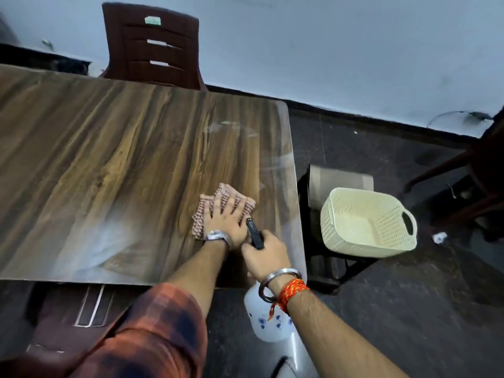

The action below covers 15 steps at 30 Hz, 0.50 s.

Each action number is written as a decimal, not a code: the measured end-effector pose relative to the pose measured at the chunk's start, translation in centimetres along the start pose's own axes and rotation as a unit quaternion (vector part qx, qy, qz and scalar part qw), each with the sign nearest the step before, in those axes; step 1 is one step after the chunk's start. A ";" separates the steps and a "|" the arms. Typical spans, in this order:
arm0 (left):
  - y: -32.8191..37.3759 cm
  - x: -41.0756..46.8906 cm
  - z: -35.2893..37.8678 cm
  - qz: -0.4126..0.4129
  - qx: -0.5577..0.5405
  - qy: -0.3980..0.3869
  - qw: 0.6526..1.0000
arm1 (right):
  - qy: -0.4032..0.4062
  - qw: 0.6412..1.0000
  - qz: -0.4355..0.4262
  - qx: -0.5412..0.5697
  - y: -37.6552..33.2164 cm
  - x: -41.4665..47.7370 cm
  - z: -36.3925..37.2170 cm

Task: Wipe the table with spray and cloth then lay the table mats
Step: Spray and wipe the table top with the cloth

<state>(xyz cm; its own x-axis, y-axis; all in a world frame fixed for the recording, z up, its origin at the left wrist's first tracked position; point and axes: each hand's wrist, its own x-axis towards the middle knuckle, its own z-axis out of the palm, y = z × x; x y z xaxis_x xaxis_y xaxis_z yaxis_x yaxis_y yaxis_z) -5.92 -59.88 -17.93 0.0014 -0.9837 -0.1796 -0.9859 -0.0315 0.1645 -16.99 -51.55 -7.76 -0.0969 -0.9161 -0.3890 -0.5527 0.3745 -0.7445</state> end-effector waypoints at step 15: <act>6.1 4.4 -0.2 -0.139 -0.037 0.005 0.990 | -0.049 0.995 -0.078 -0.031 -4.2 13.5 -11.0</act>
<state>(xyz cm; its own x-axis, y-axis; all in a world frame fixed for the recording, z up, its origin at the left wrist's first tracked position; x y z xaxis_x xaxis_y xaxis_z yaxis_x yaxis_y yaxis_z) -11.94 -64.45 -17.54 0.2733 -0.9370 -0.2178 -0.9323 -0.3137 0.1800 -25.05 -67.09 -3.98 0.0739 -0.9432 -0.3239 -0.6047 0.2159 -0.7666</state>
